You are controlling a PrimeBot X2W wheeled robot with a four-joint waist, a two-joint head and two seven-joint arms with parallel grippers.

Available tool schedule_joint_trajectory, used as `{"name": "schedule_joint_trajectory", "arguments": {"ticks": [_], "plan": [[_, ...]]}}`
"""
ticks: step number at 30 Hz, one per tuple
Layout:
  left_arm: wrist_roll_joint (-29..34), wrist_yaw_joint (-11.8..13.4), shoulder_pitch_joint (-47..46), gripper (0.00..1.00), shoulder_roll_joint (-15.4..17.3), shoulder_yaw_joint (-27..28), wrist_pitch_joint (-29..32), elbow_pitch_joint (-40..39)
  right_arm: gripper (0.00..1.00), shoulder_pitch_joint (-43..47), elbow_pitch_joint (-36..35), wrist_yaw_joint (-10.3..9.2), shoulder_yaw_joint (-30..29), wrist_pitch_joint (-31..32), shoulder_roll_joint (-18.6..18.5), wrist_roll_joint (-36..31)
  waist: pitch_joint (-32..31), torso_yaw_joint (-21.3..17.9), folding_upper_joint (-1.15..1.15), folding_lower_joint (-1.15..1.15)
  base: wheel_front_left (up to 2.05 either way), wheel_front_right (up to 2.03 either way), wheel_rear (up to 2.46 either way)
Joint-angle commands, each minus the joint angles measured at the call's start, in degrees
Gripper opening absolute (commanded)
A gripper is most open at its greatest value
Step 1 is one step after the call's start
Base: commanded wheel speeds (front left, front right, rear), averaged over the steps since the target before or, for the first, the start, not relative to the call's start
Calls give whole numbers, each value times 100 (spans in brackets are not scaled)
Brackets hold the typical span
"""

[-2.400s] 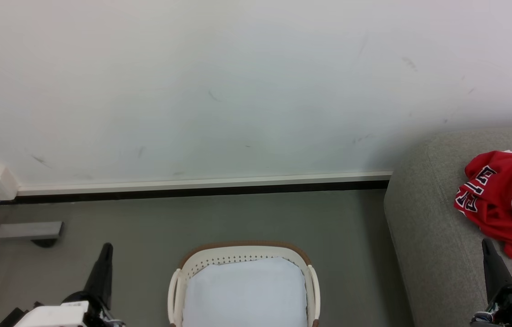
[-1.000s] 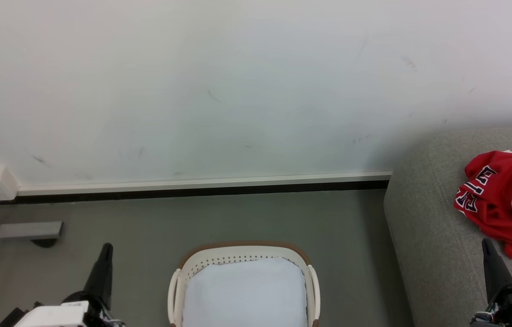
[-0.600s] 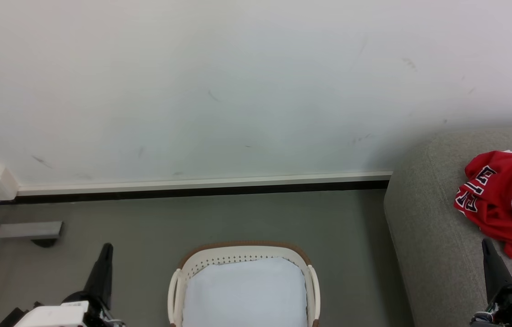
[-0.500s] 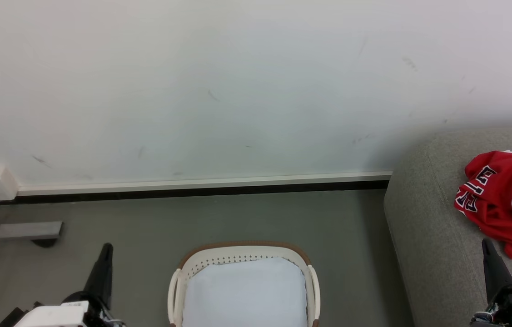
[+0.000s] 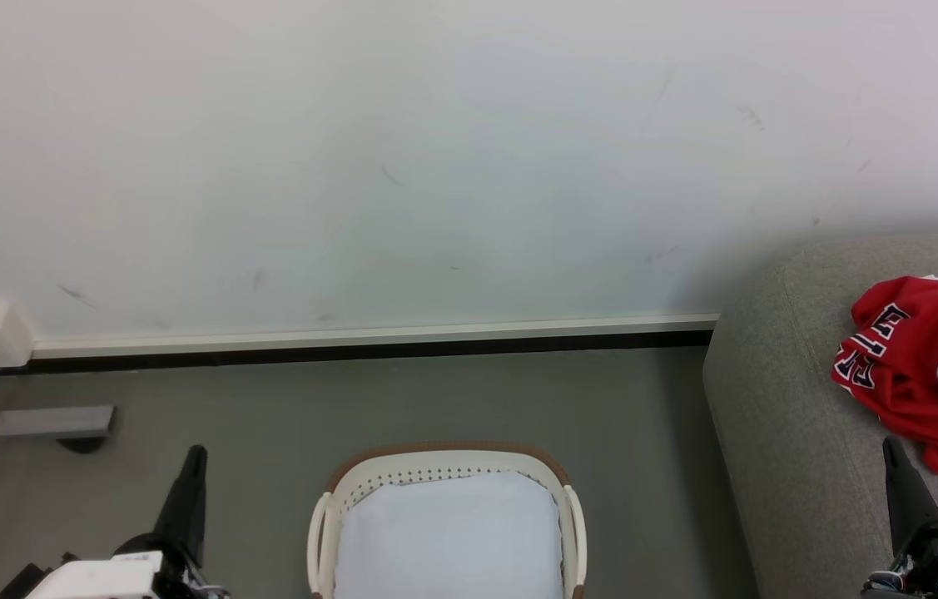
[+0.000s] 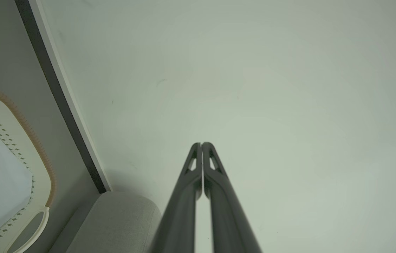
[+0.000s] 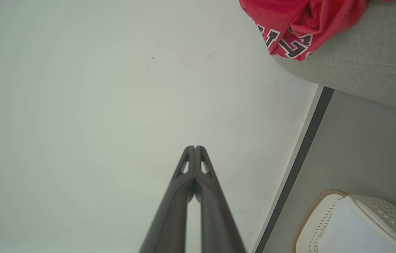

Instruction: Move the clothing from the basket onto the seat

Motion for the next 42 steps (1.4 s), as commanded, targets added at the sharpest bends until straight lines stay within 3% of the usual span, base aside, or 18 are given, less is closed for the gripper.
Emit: {"name": "schedule_joint_trajectory", "arguments": {"ticks": [1,42], "plan": [[-79,6,-44,0,13,9,22,-19,0,52,-25,-12,-25,13,3,-49,0,0,0,0,0,0,0],[-80,6,-44,0,13,9,21,-20,0,51,-25,-12,-29,18,5,-54,0,0,0,0,0,0,0]]}}
